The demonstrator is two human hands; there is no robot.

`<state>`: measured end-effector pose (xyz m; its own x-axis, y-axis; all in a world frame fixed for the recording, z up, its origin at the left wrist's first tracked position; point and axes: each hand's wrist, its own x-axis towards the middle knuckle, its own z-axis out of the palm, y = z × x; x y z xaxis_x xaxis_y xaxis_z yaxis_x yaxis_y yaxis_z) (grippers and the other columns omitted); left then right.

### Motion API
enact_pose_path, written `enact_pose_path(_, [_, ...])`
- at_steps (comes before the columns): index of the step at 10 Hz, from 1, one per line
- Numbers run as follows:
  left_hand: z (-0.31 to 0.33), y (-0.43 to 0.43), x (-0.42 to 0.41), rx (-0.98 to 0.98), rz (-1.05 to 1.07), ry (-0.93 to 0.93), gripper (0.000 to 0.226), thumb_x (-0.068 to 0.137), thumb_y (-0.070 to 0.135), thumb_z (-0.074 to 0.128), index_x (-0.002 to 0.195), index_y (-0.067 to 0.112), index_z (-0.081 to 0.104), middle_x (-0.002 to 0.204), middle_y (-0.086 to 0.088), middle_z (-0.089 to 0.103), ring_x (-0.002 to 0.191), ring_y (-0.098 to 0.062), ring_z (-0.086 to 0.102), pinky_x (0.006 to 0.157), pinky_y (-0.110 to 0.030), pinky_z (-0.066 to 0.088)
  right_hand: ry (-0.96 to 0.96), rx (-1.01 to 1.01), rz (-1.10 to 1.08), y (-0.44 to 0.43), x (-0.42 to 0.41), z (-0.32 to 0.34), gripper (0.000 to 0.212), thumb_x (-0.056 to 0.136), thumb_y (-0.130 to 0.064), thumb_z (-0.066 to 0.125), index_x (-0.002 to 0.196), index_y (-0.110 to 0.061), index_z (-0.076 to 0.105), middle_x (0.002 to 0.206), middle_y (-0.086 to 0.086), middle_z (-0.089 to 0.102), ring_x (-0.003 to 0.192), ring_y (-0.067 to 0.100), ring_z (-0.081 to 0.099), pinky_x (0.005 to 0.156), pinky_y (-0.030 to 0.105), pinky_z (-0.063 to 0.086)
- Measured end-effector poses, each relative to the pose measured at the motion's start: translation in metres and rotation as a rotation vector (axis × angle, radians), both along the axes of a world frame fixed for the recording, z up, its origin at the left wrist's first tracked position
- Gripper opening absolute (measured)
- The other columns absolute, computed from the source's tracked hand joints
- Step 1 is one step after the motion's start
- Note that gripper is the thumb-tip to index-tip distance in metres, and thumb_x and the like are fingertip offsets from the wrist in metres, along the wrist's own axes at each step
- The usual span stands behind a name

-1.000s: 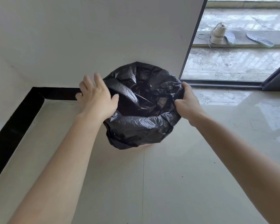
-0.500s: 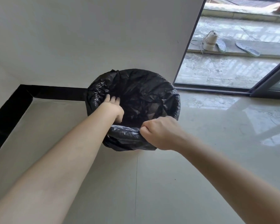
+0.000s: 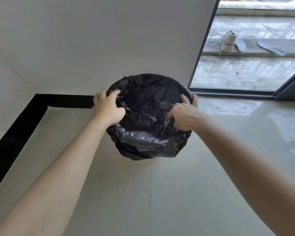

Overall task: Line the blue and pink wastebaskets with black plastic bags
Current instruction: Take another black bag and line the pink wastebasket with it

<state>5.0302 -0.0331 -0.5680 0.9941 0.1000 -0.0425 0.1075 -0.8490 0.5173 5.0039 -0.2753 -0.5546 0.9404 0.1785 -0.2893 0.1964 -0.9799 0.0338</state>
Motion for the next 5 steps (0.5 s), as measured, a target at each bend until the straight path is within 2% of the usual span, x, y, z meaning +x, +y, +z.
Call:
enact_pose_path(1, [-0.007, 0.007, -0.005, -0.421, 0.08, 0.042, 0.065, 0.078, 0.01, 0.055, 0.137, 0.035, 0.049, 0.137, -0.009, 0.054, 0.108, -0.026, 0.06, 0.091, -0.037, 0.051, -0.163, 0.197, -0.029, 0.0, 0.003, -0.009, 0.048, 0.084, -0.01, 0.059, 0.123, -0.037, 0.067, 0.149, 0.0, 0.048, 0.151, 0.029, 0.014, 0.117, 0.064, -0.007])
enact_pose_path(2, [-0.007, 0.01, -0.005, -0.54, 0.107, 0.039, 0.06, 0.075, 0.025, 0.062, 0.133, 0.036, 0.054, 0.132, -0.008, 0.058, 0.116, -0.028, 0.058, 0.101, -0.04, 0.048, -0.438, 0.521, -0.148, -0.004, -0.003, -0.011, 0.055, 0.081, -0.006, 0.059, 0.129, -0.033, 0.062, 0.154, 0.002, 0.041, 0.15, 0.024, 0.016, 0.121, 0.055, -0.005])
enact_pose_path(3, [-0.013, 0.008, -0.007, -0.373, 0.144, -0.107, 0.065, 0.076, 0.056, 0.055, 0.136, 0.031, 0.052, 0.144, -0.01, 0.045, 0.133, -0.029, 0.042, 0.111, -0.046, 0.037, -0.46, 0.793, -0.339, -0.011, -0.017, -0.011, 0.059, 0.085, -0.005, 0.053, 0.14, -0.028, 0.052, 0.158, 0.006, 0.033, 0.15, 0.024, 0.017, 0.123, 0.05, 0.01])
enact_pose_path(4, [-0.006, -0.006, -0.035, -0.161, 0.125, -0.492, 0.058, 0.091, 0.055, 0.041, 0.132, 0.018, 0.057, 0.147, -0.015, 0.043, 0.14, -0.03, 0.032, 0.116, -0.047, 0.025, -0.325, 1.039, -0.467, -0.011, -0.031, -0.019, 0.064, 0.093, -0.008, 0.045, 0.154, -0.023, 0.031, 0.163, 0.006, 0.019, 0.151, 0.018, 0.009, 0.122, 0.037, 0.01])
enact_pose_path(5, [0.001, -0.035, -0.071, -0.059, -0.102, -0.628, 0.051, 0.096, 0.048, 0.038, 0.128, 0.016, 0.06, 0.147, -0.013, 0.044, 0.14, -0.028, 0.035, 0.113, -0.054, 0.025, -0.366, 1.041, -0.524, -0.006, -0.035, -0.026, 0.064, 0.096, -0.016, 0.042, 0.157, -0.02, 0.023, 0.164, 0.005, 0.017, 0.152, 0.017, 0.007, 0.124, 0.04, 0.01])
